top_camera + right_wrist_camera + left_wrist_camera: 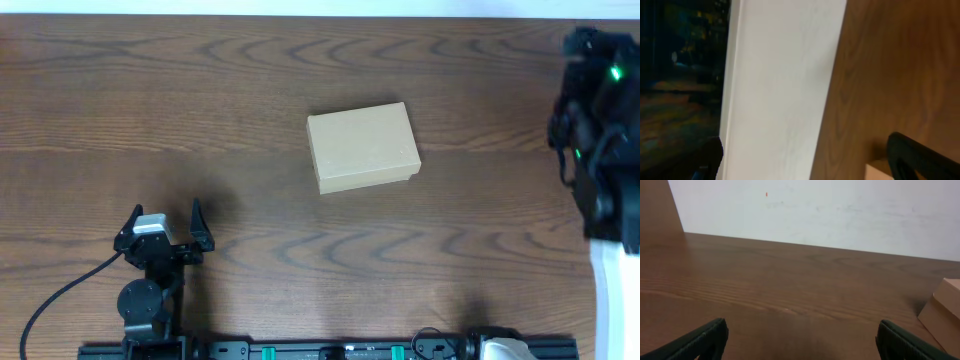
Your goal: Pack container
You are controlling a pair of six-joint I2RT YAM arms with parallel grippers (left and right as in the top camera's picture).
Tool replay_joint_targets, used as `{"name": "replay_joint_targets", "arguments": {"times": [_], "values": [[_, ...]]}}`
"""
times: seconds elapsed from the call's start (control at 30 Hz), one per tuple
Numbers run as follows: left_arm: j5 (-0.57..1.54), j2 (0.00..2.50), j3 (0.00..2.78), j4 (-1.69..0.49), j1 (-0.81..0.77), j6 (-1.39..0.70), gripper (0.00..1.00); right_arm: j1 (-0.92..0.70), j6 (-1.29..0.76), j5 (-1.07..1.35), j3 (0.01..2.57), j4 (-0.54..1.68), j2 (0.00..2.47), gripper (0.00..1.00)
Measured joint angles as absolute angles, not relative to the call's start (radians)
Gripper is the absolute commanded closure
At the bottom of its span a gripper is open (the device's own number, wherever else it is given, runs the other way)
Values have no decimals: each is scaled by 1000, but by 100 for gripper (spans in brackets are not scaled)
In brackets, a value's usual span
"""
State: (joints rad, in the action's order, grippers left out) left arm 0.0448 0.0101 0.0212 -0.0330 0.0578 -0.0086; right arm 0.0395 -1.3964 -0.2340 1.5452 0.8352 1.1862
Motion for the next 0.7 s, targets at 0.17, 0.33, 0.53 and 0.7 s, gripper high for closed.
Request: {"name": "replay_joint_targets", "arguments": {"times": [0.17,0.33,0.53,0.7], "values": [[45,10,21,-33,58,-12,5,39,-1396,-238,1546,960,1126,1],[45,10,21,-33,58,-12,5,39,-1396,-239,1546,1021,1124,1],[45,10,21,-33,58,-12,5,27,-1396,-244,1522,1036,1054,1],[45,10,21,-33,58,-12,5,27,-1396,-262,1512,1094,945,1]]}}
